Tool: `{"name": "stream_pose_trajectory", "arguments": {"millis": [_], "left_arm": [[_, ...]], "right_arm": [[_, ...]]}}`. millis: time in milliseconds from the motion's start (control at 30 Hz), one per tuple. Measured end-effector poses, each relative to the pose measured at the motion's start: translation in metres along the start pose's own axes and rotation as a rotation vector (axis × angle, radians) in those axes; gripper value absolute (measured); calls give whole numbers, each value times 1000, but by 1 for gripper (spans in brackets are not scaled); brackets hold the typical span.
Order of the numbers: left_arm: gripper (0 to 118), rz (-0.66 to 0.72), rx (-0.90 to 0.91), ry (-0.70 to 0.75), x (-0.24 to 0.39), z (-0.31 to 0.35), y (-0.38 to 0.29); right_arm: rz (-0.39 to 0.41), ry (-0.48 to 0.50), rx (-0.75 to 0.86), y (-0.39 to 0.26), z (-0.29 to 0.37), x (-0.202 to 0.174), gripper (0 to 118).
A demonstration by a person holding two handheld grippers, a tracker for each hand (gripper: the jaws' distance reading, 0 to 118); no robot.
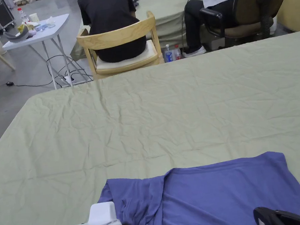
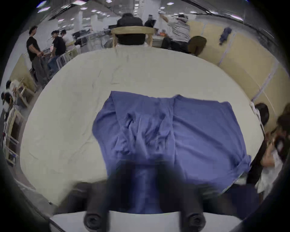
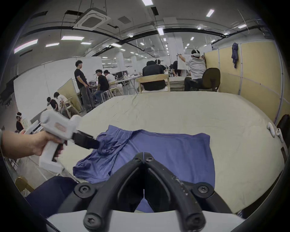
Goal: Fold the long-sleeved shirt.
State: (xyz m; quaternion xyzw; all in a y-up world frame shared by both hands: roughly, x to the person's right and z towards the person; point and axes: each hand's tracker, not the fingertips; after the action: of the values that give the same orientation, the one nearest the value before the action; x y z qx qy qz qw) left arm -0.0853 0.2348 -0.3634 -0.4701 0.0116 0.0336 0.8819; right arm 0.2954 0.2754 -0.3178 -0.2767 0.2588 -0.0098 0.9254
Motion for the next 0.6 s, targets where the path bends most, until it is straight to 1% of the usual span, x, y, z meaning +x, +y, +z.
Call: {"name": "stream_pose_trajectory", "arguments": {"millis": [33,67,133,167,200,233,267,300,333,367,433,500,533,600], "left_arm": [[2,4,27,53,-6,8,-13],[0,10,44,75,-12,13,-22],[0,8,36,26,-26,20,-28],[6,14,39,32,-30,21,-26],[27,29,53,48,-36,17,-26],[67,48,62,55,-42,13,-15],[118,56,61,52,-48,4,0],[116,80,57,60,-53,-10,15],[109,122,122,28,-56,-20,31],[111,123,157,83,-59,-31,47],[115,114,166,65,-67,-68,79],[115,125,144,87,-70,-110,105],[111,109,117,106,-72,-129,113],[83,92,30,85,-77,-163,126]], "right_arm": [[-3,1,-3,0,-1,1,2],[-6,0,-6,0,-2,1,2],[-15,-2,-10,-1,-4,1,2],[-20,-3,-12,-1,-5,1,2],[-26,-5,-13,-1,-7,1,2],[-32,-9,-17,-1,-9,1,2],[-36,-10,-19,-1,-10,1,2],[-40,-10,-19,0,-12,1,2],[-43,-11,-21,0,-14,1,2],[-44,-12,-26,0,-15,1,2],[-44,-26,-42,-3,-18,1,2],[-45,-31,-78,-9,-22,2,2],[-41,-32,-95,-11,-23,3,2],[-24,-42,-114,-13,-25,5,2]]}}
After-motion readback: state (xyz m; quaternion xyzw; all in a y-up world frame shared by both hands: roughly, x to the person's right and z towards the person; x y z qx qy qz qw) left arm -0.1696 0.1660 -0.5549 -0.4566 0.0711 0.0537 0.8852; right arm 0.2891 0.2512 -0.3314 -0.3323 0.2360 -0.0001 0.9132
